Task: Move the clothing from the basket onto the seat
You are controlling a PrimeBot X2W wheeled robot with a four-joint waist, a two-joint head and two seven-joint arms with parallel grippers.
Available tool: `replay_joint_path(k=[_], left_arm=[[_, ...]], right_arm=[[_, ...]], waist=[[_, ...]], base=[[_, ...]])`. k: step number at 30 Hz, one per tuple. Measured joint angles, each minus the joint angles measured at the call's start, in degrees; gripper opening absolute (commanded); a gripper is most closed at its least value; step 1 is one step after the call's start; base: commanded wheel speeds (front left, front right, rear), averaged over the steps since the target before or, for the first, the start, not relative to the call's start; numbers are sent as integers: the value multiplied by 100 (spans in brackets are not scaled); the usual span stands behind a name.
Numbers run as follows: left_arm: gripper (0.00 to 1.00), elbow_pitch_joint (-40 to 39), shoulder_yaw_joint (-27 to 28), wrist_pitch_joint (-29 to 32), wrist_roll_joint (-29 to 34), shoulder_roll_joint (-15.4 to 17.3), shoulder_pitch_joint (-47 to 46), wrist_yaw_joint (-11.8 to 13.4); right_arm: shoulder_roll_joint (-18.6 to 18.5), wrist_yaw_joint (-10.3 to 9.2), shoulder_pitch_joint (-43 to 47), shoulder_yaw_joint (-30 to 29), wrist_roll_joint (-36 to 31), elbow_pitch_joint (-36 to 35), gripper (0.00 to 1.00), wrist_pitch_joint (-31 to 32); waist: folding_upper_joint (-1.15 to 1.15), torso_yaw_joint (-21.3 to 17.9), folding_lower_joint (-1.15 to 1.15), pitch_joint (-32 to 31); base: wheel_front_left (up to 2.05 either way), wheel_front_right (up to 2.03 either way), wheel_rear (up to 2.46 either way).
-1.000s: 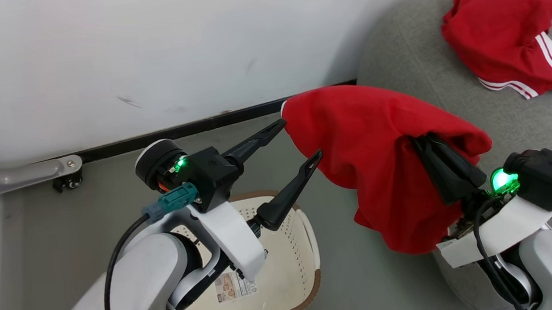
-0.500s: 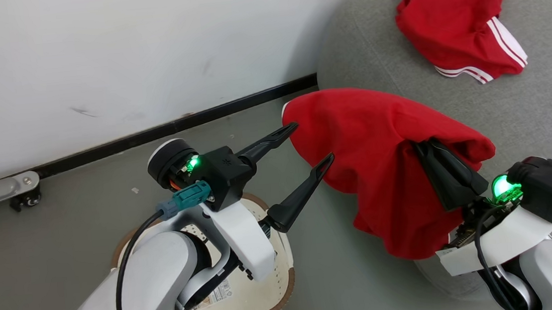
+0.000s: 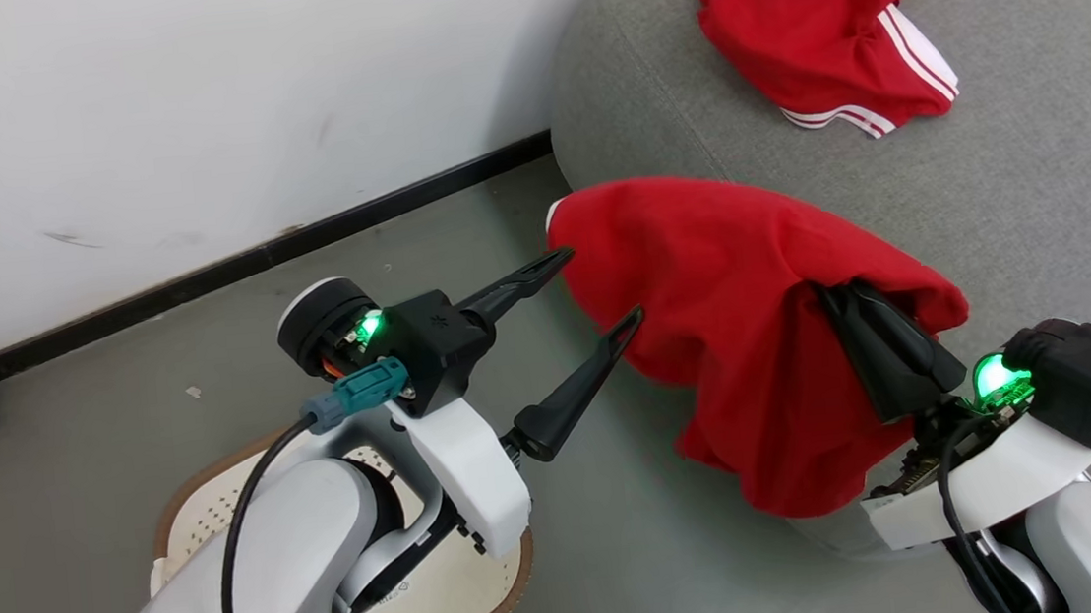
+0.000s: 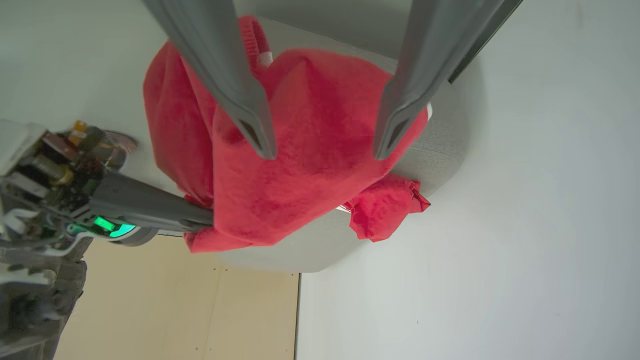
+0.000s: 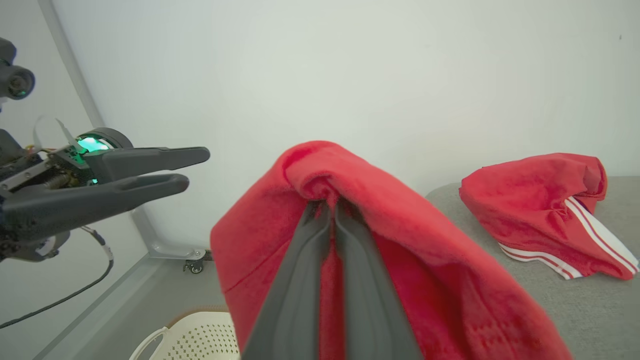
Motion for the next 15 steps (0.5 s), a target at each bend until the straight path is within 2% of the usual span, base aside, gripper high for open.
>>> replay_joint_path(k=[3,10,15], left_arm=[[100,-10,2,43,10,70,-5,0],[100,-134,27,166,18,103,-6,42],[100,-293,20,278,29,109,-14,94]], right_arm=[[11,0,-1,-108,-49,65,0,0],[199,-1,-65,-927,-343,457,0,0],[256,-1,-485,-1281,-403,575,0,0]], waist=[[0,-87,0,57],[0,-245,0,261],[0,-278,0,419]], base=[[0,0,0],[0,0,0],[0,0,0]])
